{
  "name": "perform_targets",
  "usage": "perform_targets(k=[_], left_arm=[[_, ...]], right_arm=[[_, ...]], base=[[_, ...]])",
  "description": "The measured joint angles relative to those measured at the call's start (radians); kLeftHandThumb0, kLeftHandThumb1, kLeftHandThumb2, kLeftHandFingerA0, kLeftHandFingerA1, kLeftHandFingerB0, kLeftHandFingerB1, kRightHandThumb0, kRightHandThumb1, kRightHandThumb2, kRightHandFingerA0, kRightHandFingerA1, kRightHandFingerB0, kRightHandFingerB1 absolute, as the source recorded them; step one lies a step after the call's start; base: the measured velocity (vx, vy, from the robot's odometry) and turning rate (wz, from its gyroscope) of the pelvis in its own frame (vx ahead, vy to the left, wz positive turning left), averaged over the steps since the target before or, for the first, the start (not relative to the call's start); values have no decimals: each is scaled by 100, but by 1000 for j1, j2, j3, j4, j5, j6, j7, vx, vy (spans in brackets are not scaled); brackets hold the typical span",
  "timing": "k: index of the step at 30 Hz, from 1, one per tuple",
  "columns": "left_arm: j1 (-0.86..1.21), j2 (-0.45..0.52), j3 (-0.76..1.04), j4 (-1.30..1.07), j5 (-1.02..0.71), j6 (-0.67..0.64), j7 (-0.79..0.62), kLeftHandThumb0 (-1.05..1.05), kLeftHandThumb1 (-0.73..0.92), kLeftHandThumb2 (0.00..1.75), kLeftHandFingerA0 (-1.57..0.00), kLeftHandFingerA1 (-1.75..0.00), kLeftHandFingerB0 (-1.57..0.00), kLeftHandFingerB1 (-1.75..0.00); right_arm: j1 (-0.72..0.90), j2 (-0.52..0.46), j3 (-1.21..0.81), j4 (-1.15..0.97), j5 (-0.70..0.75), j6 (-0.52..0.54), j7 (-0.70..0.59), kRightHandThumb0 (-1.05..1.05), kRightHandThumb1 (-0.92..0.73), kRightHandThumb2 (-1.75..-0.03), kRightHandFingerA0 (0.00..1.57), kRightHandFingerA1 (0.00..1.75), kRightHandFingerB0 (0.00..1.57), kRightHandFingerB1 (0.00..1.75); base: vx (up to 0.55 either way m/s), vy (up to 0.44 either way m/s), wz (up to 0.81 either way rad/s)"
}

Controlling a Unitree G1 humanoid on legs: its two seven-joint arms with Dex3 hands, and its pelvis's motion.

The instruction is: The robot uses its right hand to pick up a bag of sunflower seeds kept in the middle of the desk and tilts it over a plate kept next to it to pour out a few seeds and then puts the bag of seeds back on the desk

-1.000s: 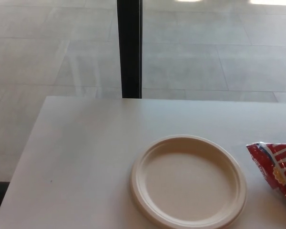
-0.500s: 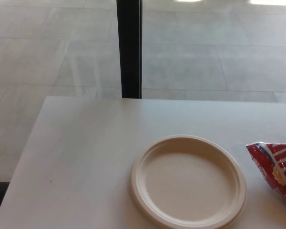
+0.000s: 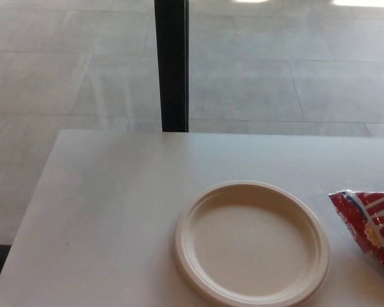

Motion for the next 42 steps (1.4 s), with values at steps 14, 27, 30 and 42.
perform_targets(k=[14, 27, 30, 42], left_arm=[[8, -7, 1, -5, 0, -4, 16, -74, 66, 60, -56, -57, -50, -39], [12, -7, -1, -3, 0, -12, 28, -75, 65, 61, -58, -58, -53, -41], [13, -7, -1, -2, 0, -13, 29, -76, 66, 60, -57, -58, -56, -42], [8, -8, 7, -1, -3, -18, 33, -73, 65, 60, -55, -58, -54, -43]], right_arm=[[-47, 90, 13, 219, 38, -33, -132, -32, -52, -59, 70, 94, 10, 20], [-111, 137, 22, 299, 104, -38, -78, -29, -59, -58, 82, 138, 26, 31], [-114, 137, 26, 299, 121, -48, -53, -36, -57, -75, 83, 121, 22, 40], [-120, 138, 45, 275, 191, -141, 22, -22, -72, -74, 86, 122, 96, 63]], base=[[0, 0, 0], [0, 0, 0], [0, 0, 0], [0, 0, 0]])
